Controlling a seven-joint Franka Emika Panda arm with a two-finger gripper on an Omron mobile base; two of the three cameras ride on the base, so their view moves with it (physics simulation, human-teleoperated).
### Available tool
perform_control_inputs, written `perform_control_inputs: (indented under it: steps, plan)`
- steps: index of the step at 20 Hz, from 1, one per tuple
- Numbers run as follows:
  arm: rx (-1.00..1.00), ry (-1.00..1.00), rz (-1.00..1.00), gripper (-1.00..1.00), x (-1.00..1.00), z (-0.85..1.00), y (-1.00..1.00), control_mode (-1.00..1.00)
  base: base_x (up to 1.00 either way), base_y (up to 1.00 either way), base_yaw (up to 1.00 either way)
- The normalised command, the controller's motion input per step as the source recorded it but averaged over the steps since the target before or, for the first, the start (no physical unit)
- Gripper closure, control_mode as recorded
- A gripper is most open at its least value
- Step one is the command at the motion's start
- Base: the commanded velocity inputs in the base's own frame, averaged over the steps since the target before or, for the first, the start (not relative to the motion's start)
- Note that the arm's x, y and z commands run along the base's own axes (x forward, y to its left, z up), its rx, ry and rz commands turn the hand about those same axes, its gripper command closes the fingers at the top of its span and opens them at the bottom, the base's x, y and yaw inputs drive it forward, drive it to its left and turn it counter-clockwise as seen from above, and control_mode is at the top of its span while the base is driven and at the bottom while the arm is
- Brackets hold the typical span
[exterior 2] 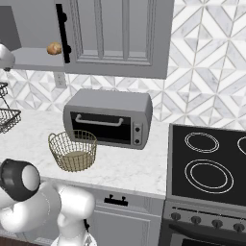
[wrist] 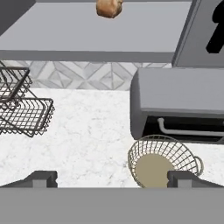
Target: Open the cabinet, pick up the bread from the cabinet and place it in the basket. Then move the basket to the dining counter.
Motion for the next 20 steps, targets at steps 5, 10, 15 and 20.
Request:
perform_control_inputs:
  steps: [5,10,15,20]
  plan:
    - [-0.04,0.00,-0.01,-1.00,0.71,-0.09,0.03,-1.00,0.00,0.00,0.00]
    - [-0.02,0.00,0.00,-1.00,0.49,0.06,0.00,-1.00,0.00,0.00,0.00]
    - [-0.02,-0.11,0.00,-1.00,0.50,0.00,0.02,-1.00,0.00,0.00,0.00]
    - [-0.04,-0.16,0.00,-1.00,0.32,0.00,0.02,-1.00,0.00,0.00,0.00]
